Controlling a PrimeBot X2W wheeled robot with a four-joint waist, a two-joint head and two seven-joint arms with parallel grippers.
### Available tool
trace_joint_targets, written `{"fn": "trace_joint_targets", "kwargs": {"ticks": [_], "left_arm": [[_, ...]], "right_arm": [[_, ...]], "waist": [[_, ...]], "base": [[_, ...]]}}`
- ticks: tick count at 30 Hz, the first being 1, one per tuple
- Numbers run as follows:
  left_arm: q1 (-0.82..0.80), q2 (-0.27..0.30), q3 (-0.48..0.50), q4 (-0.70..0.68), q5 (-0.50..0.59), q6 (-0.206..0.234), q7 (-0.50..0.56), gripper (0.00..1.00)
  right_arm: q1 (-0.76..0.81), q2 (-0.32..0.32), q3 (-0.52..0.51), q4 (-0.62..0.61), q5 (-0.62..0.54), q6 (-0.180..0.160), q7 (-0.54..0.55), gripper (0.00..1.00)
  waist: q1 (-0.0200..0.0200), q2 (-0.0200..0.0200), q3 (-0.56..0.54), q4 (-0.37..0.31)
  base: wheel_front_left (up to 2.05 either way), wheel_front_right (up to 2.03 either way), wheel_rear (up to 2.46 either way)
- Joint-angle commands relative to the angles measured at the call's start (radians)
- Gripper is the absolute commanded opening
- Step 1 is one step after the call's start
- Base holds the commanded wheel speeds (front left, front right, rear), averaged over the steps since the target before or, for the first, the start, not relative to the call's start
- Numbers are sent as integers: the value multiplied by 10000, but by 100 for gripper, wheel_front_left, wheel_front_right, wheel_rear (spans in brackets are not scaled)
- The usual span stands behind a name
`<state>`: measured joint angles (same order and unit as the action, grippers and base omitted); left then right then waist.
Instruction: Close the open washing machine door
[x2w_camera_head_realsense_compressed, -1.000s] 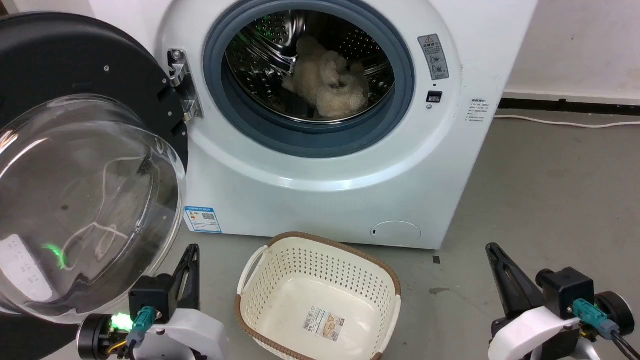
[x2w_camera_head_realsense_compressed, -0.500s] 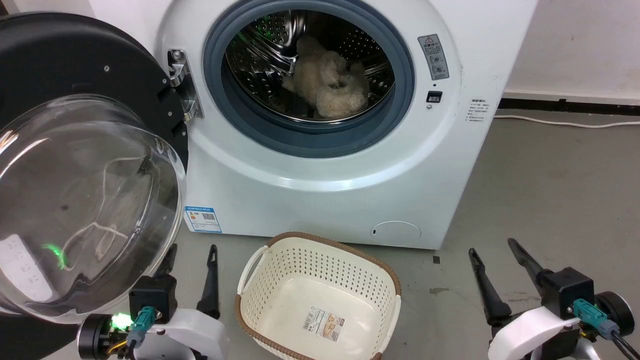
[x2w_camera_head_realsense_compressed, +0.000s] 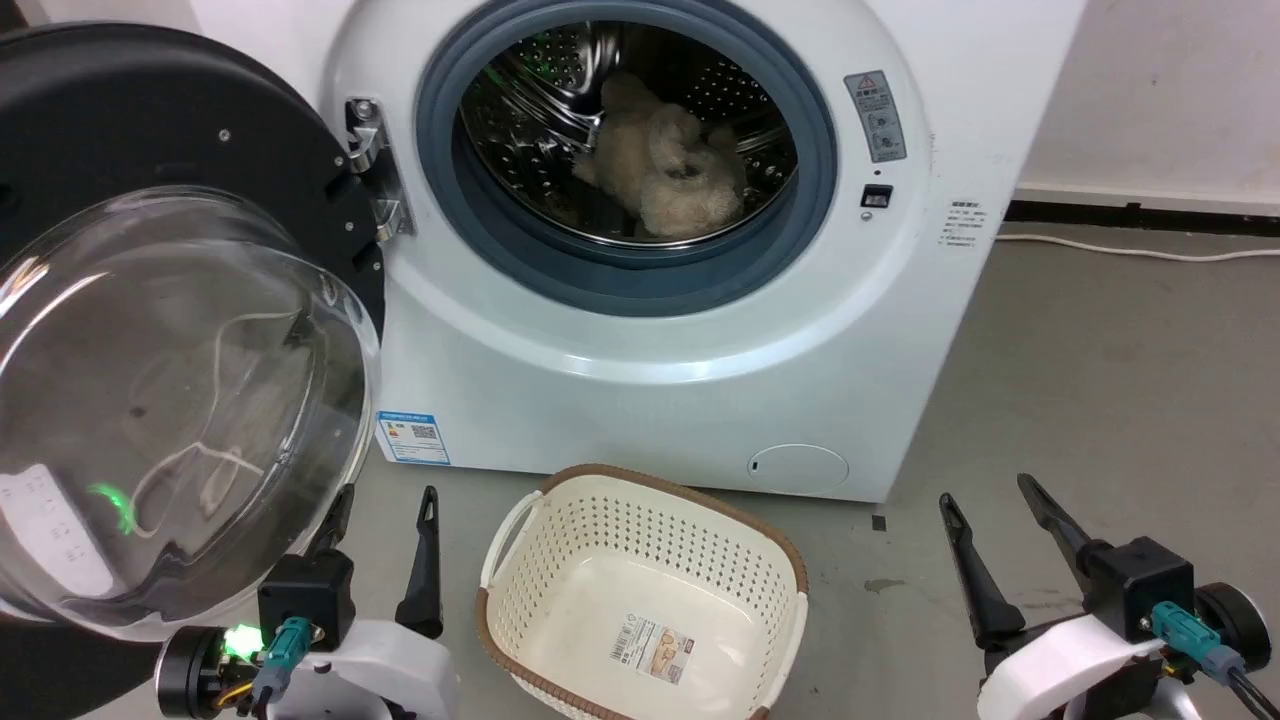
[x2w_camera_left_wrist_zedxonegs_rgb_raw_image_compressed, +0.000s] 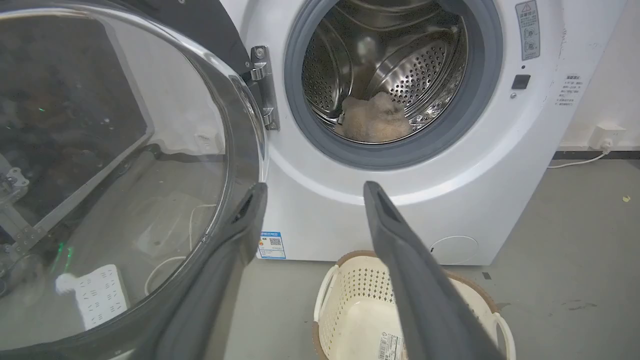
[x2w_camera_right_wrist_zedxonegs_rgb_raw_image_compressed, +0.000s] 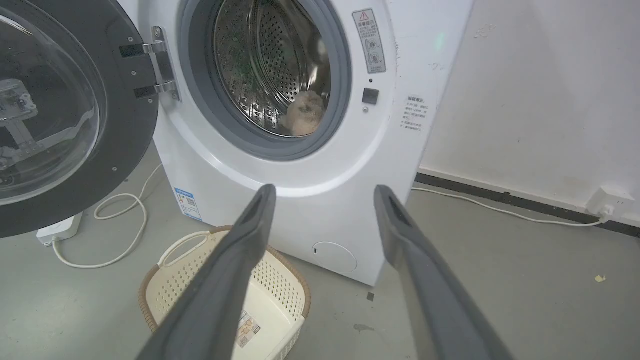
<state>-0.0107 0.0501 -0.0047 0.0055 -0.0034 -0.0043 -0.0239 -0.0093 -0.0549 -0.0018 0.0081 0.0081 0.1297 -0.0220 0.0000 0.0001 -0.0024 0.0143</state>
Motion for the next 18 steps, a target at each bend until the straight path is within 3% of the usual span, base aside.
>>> {"fn": "trace_joint_targets", "kwargs": {"ticks": [1, 18], "left_arm": [[63, 13, 9, 5, -46, -42, -114, 100], [200, 79, 11, 47, -73, -133, -448, 100]], "right_arm": [[122, 5, -9, 21, -34, 1, -133, 100], [249, 12, 124, 71, 40, 3, -467, 100]], "waist": [[0, -1, -16, 63], [0, -1, -120, 1129]], "base": [[0, 0, 0], [0, 0, 0]]}}
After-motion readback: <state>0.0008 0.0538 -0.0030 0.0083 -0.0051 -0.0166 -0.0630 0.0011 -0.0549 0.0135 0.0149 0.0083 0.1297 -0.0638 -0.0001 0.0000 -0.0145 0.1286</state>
